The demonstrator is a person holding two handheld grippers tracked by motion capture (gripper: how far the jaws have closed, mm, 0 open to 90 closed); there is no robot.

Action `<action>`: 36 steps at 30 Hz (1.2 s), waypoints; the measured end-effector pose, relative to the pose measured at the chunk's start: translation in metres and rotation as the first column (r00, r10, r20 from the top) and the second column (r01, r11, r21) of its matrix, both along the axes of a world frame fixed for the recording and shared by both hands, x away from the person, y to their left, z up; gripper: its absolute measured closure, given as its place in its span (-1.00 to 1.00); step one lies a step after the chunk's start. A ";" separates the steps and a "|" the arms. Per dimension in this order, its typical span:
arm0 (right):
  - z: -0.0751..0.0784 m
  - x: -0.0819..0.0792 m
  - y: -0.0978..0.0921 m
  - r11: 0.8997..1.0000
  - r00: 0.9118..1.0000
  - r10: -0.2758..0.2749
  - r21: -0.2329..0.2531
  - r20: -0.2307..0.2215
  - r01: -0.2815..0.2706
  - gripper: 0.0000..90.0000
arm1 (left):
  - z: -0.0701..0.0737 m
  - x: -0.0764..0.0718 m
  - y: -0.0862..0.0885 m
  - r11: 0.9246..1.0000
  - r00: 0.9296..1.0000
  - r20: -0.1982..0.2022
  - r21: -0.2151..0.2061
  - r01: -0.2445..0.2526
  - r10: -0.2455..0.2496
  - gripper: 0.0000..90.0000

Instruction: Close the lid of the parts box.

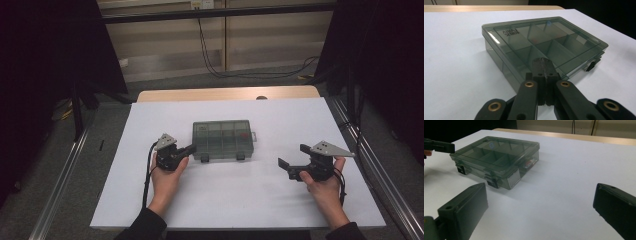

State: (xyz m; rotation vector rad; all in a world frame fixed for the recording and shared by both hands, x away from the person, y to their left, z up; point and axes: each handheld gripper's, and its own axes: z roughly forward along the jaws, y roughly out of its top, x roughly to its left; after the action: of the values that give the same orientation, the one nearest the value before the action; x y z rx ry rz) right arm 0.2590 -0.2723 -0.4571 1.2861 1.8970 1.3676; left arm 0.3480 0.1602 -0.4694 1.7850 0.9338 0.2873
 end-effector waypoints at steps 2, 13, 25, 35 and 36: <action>-0.002 -0.002 -0.001 1.000 1.000 -0.003 0.009 -0.003 0.003 -1.00 | 0.001 0.000 0.001 1.000 1.000 0.009 0.000 0.004 -0.004 1.00; -0.011 -0.009 -0.012 0.999 0.999 -0.029 -0.020 -0.020 0.029 -1.00 | 0.011 -0.014 0.009 0.999 0.999 0.049 -0.038 0.016 -0.015 0.48; -0.012 -0.016 -0.018 0.999 0.999 -0.045 -0.023 -0.017 0.044 -1.00 | 0.013 -0.032 0.029 0.998 0.998 0.054 -0.055 0.027 -0.024 -0.77; -0.012 -0.019 -0.022 0.998 0.998 -0.057 -0.026 -0.017 0.057 -1.00 | 0.009 -0.046 0.057 0.998 0.998 0.056 -0.061 0.003 0.001 -1.00; -0.012 -0.019 -0.023 0.998 0.998 -0.056 -0.024 -0.014 0.056 -1.00 | 0.008 -0.047 0.059 0.999 0.998 0.061 -0.053 0.010 -0.007 -1.00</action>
State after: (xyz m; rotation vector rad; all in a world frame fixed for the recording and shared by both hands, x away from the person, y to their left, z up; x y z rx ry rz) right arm 0.2403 -0.2950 -0.4693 1.3308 1.8668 1.3069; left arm 0.3006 0.2193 -0.4612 1.7217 0.8823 0.3072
